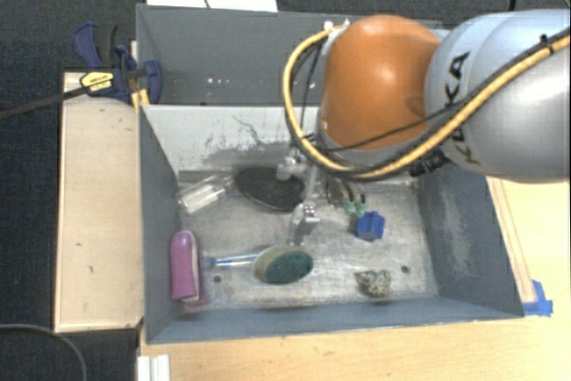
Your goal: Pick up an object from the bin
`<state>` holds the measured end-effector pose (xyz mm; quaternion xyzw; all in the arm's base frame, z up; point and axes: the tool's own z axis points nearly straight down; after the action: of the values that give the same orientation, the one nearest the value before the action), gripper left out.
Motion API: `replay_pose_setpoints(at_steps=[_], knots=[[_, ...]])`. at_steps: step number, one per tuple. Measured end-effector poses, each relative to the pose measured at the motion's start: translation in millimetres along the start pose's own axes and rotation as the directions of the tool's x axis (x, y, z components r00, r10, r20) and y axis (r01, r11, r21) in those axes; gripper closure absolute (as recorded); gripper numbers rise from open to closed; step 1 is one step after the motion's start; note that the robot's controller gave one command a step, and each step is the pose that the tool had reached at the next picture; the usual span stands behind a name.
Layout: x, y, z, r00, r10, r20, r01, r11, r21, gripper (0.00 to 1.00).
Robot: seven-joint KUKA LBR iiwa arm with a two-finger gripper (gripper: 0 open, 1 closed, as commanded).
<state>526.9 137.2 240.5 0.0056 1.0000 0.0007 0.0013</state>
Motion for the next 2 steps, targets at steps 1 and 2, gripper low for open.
replay_pose_setpoints(at_steps=[1,2], knots=[[15.1,-32.9,165.8,0.960,-0.279,-0.005,0.279,0.960,0.000,0.00],[12.7,-32.0,161.0,0.962,-0.273,0.003,0.273,0.962,0.000,1.00]])
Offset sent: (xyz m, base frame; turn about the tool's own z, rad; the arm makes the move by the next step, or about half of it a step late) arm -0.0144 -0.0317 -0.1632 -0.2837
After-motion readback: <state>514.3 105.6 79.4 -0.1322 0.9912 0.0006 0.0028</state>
